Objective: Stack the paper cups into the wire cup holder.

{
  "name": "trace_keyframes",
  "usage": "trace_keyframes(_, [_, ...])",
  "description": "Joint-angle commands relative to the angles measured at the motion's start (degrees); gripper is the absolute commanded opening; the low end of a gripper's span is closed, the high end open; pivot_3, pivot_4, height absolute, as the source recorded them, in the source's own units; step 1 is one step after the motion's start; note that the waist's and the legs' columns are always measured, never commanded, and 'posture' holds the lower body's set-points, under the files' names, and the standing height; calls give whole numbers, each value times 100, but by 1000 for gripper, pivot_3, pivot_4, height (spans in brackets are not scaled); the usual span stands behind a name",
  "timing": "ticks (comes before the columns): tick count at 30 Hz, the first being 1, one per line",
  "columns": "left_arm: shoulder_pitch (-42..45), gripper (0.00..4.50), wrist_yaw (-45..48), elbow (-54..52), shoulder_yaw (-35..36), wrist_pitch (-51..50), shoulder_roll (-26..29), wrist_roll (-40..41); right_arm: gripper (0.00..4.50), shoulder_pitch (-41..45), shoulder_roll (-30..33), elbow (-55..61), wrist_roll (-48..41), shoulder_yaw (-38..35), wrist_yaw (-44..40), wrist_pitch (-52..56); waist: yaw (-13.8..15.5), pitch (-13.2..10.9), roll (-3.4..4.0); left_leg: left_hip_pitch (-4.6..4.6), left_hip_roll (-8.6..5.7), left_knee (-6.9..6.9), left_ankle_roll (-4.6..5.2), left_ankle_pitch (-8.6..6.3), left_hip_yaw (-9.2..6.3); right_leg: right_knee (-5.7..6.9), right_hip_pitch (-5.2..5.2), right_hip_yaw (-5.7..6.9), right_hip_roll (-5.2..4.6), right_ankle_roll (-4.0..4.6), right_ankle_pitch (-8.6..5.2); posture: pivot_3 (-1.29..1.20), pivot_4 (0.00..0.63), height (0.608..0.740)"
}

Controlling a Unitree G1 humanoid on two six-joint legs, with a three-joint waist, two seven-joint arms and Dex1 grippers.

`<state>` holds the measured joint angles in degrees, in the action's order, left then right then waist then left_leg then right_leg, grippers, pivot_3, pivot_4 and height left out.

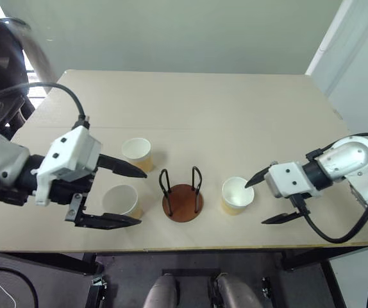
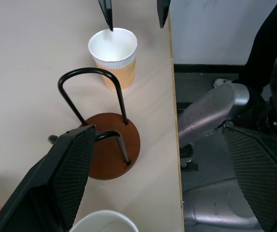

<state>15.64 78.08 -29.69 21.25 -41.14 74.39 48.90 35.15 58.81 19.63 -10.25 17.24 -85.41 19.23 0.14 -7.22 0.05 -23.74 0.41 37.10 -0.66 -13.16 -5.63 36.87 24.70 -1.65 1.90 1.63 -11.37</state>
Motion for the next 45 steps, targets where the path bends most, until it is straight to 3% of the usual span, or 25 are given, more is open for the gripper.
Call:
trace_keyframes(1, [-104,4500,-35,-132,389,-99,91,38,4467,66,-58,-19,173,54,39,-117,0,0,0,0,0,0,0,0,0,0,0,0,0,0,0,0,150,740])
trace_keyframes(17, [-487,4500,-153,-364,1282,-574,83,237,4467,-38,-426,-852,978,506,52,-1033,6,1,-1,5,0,3,1,1,1,4,-3,0,0,13,-4,0,150,740])
trace_keyframes(20, [-553,4500,-168,-384,1366,-615,77,228,3900,-6,-510,-987,1031,509,34,-1117,6,1,-1,7,1,3,0,0,1,6,-3,1,0,13,-4,0,150,740])
trace_keyframes(31, [-733,4500,-209,-403,1488,-618,79,165,167,271,-638,-1012,1041,437,-83,-1240,6,1,-1,6,1,2,0,0,1,5,-3,1,0,18,-4,0,150,740])
trace_keyframes(39, [-730,4500,-118,-267,1596,-572,102,122,63,722,-514,-832,541,248,-649,-1289,2,0,-1,5,1,2,-2,-1,1,5,-2,1,0,36,-15,0,150,740])
trace_keyframes(45, [-1326,4500,222,331,2514,-763,-22,-417,63,2588,-522,-1797,-101,253,-709,-1711,-64,-9,18,-3,1,-3,4,5,7,7,16,-7,0,58,-19,0,150,740])
